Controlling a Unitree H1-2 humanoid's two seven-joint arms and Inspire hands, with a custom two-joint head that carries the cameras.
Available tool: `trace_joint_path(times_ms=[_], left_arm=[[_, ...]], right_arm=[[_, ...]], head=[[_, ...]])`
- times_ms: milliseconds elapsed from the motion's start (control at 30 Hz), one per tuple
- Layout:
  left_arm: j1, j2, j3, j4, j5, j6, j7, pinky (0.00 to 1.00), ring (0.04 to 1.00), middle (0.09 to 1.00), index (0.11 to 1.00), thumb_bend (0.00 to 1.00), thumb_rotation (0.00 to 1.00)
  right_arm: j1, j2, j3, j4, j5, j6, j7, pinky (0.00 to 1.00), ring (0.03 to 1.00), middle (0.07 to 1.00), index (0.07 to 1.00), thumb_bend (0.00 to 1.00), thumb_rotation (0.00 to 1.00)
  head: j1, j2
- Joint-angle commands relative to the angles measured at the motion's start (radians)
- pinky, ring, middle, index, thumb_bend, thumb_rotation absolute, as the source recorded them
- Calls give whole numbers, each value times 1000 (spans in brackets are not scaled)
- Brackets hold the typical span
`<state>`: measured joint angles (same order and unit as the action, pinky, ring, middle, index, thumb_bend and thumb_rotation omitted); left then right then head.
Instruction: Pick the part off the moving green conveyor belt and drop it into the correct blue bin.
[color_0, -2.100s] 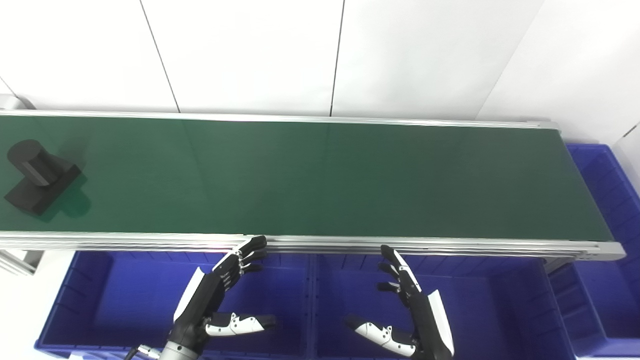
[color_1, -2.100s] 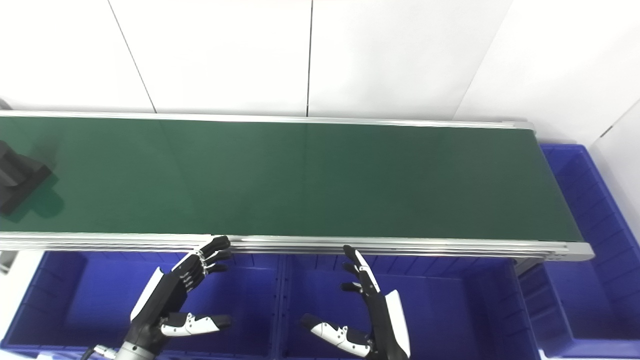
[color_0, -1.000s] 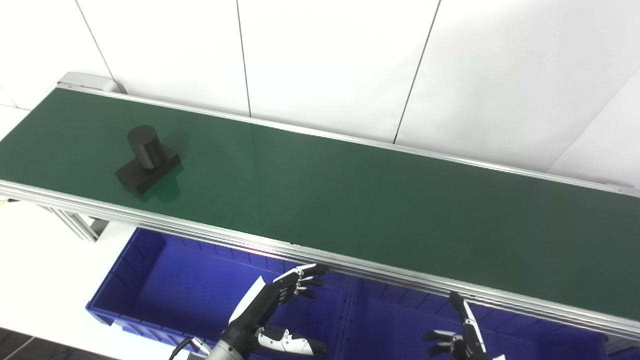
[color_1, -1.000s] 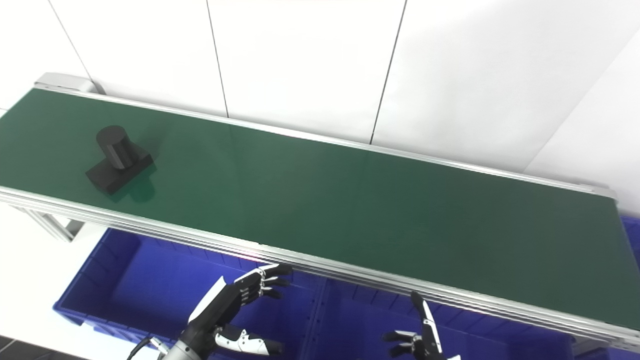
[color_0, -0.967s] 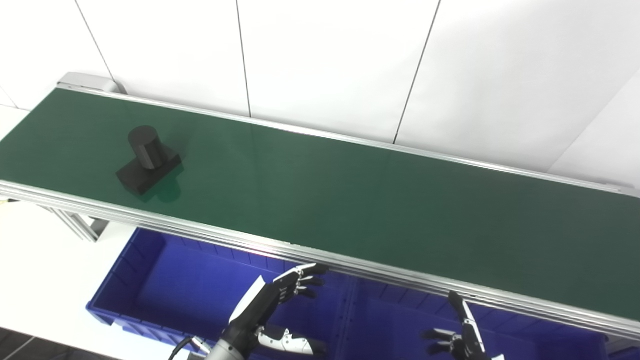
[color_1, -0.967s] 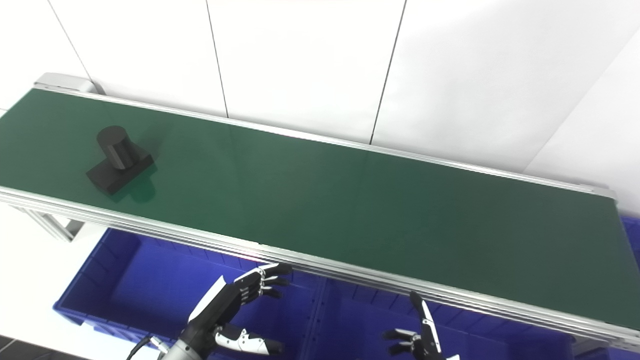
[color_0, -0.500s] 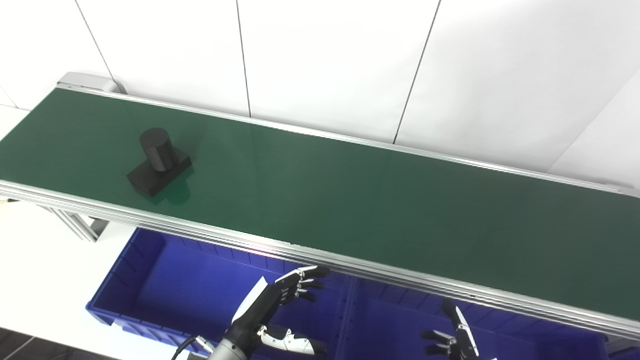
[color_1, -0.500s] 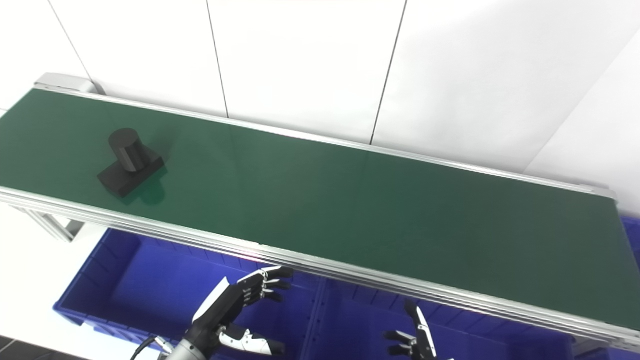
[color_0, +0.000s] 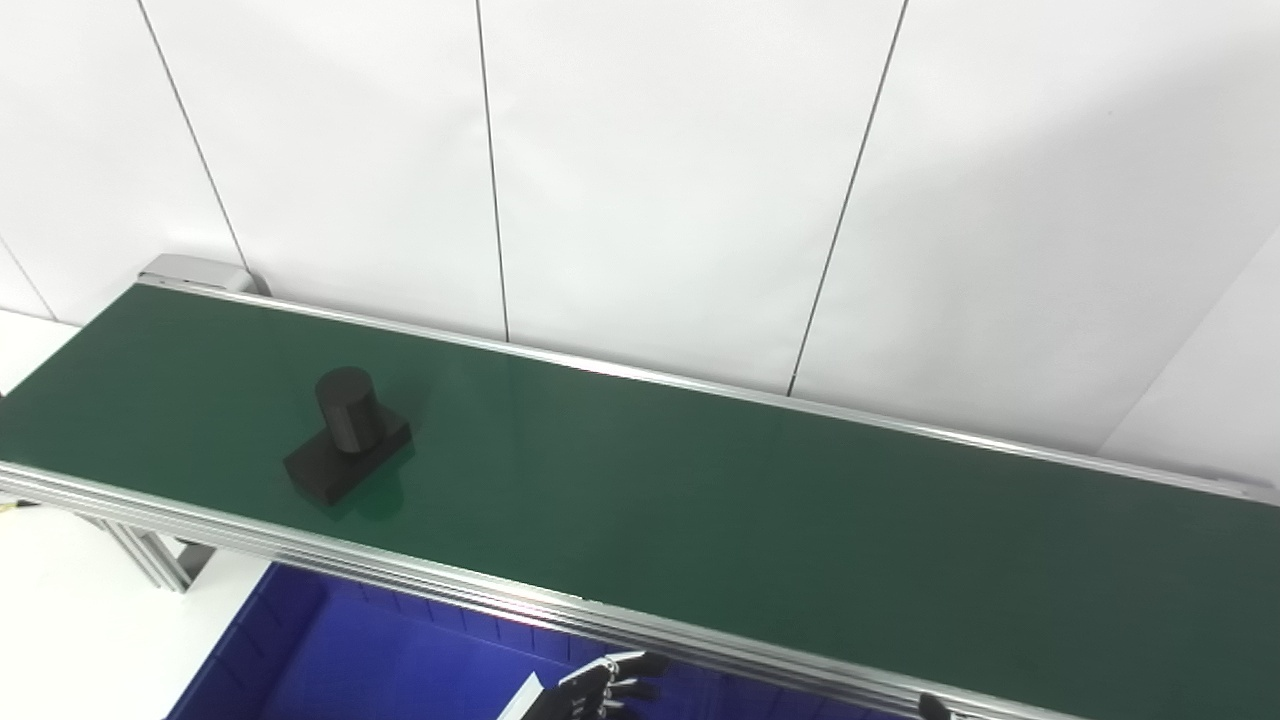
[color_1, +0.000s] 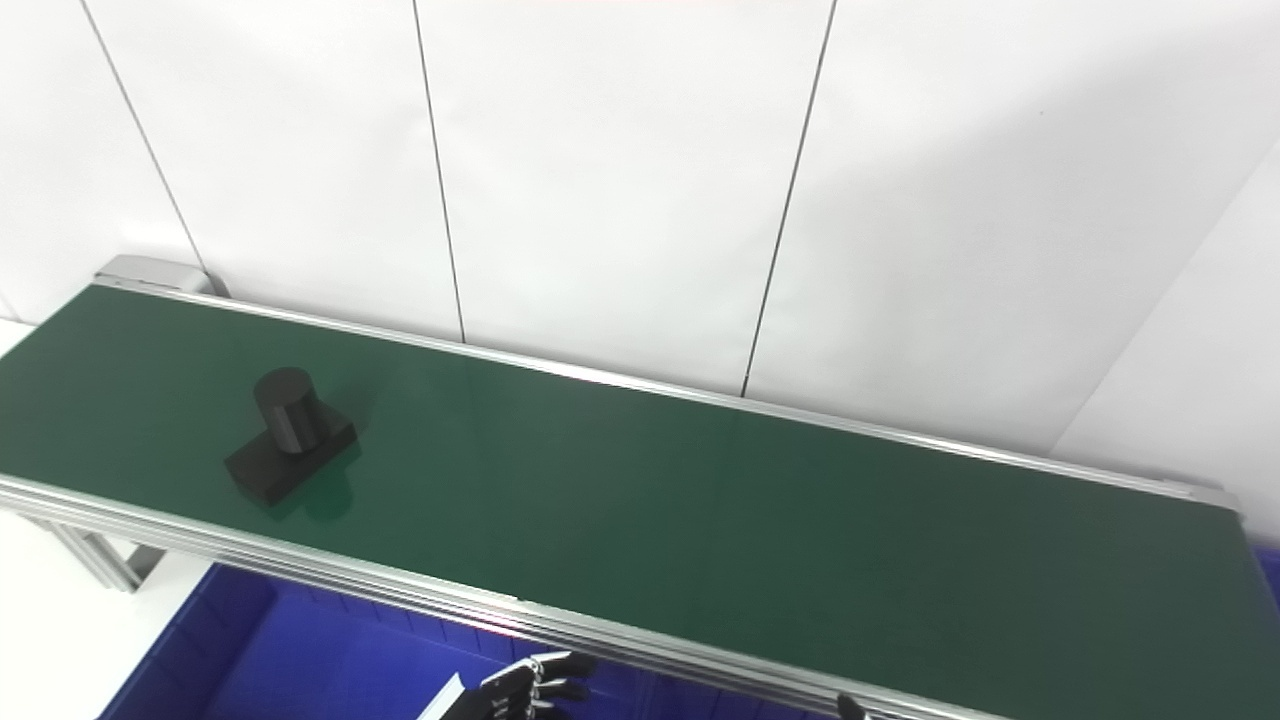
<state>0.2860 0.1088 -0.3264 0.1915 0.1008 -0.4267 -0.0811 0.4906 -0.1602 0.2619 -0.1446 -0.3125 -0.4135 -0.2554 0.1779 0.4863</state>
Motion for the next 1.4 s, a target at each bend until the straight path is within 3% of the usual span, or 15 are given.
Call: trace_joint_path(times_ms=[0,100,200,333,467,567,600,767,933,1067,1200,1367], left_arm=[[-23,4,-12,-10,9,-43,23,683,784,841,805,951,195],[-32,2,-19,6,18,-43,41,676,778,835,799,965,209],[-40,4,-30,16,15,-43,55,671,773,831,793,967,210],[-54,9,-50,31,27,-43,85,660,763,827,788,963,213],[-64,14,-67,37,36,-43,108,651,757,824,787,965,212],[-73,17,-83,41,50,-43,138,660,761,819,782,968,214],[-77,18,-91,43,54,-43,151,666,764,817,779,969,220],[-84,28,-112,47,49,-43,173,687,778,814,776,969,216],[-88,32,-123,45,52,-43,191,690,777,810,772,967,217],[-92,41,-137,46,55,-43,208,677,771,810,773,966,221],[-95,45,-146,46,48,-43,215,674,774,817,779,964,203],[-100,40,-145,50,42,-43,213,693,776,811,776,971,200]], right_arm=[[-24,-18,19,-43,9,-56,-35,891,909,925,941,690,201],[-53,-28,36,-94,44,-56,-25,987,948,929,954,679,192],[-74,-18,34,-131,54,-56,-15,999,969,953,955,689,247],[-125,-18,15,-163,57,-56,21,989,955,942,950,713,288],[-174,-8,-13,-215,55,-10,78,995,947,923,949,721,296],[-236,0,-38,-224,38,-5,107,923,922,911,936,737,348],[-255,4,-43,-232,39,12,122,882,912,915,930,739,359],[-325,26,-65,-276,-26,124,187,862,898,913,931,758,459],[-378,48,-70,-293,-36,198,240,837,895,913,928,780,483],[-427,58,-67,-286,-22,241,279,843,894,913,927,775,494],[-482,69,-60,-261,24,276,317,828,889,906,921,780,424],[-564,81,-36,-245,-61,373,366,813,869,894,909,775,433]], head=[[5,-9],[11,-19],[15,-25],[17,-33],[16,-35],[18,-30],[18,-28],[12,-23],[12,-9],[19,-5],[22,0],[22,4]])
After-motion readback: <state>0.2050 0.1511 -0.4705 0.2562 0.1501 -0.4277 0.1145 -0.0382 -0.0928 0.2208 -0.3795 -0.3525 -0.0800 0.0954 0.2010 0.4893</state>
